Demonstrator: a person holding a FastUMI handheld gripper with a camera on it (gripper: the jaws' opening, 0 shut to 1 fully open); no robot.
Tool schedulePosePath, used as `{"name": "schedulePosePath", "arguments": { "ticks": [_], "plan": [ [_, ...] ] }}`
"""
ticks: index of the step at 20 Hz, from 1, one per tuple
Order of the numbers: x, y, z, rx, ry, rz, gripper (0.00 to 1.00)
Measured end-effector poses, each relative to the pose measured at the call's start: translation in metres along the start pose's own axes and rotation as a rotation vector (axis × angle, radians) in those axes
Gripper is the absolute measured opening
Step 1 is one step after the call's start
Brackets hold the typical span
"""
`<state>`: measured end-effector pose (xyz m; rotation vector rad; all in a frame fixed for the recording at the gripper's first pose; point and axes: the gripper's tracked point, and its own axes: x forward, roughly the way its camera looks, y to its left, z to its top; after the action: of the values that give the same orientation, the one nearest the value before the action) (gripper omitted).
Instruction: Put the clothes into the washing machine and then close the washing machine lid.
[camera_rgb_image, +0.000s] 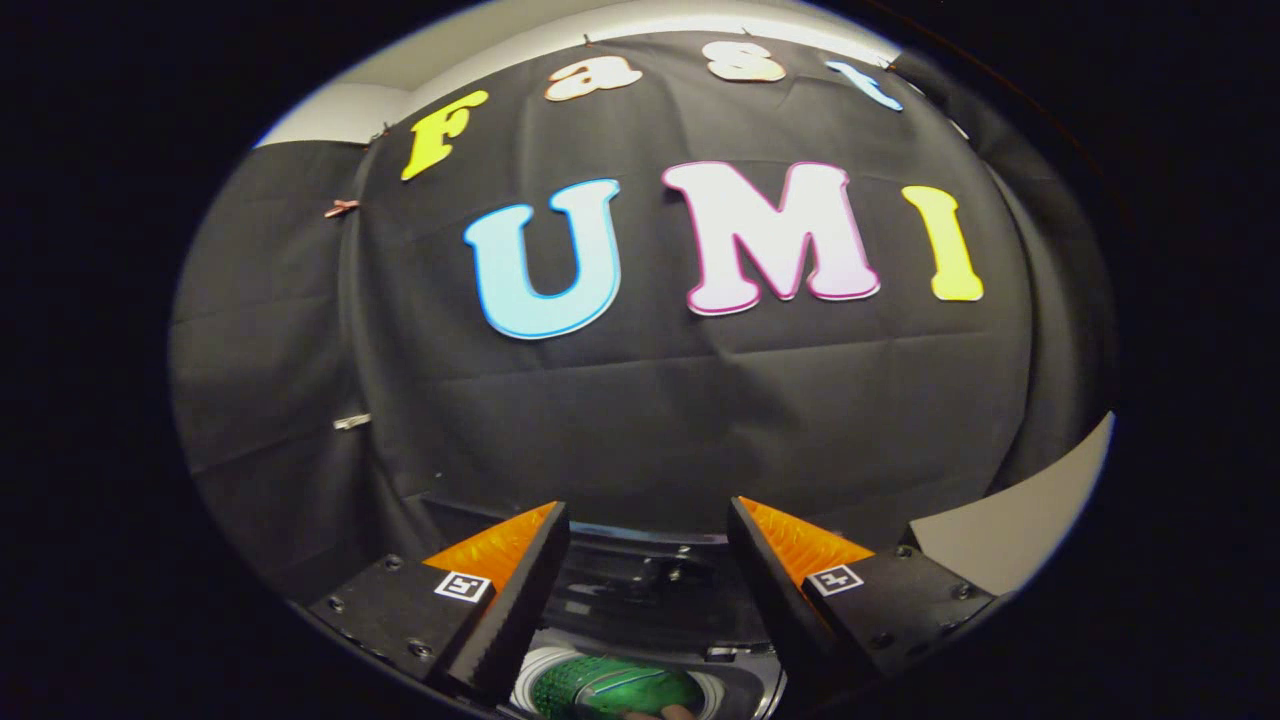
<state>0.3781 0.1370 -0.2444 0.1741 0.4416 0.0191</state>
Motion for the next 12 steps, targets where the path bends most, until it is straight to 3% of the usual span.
{"name": "schedulePosePath", "arguments": {
  "ticks": [12],
  "plan": [
    [0.049, -0.029, -0.017, -0.03, 0.08, -0.146, 0.99]
  ]
}}
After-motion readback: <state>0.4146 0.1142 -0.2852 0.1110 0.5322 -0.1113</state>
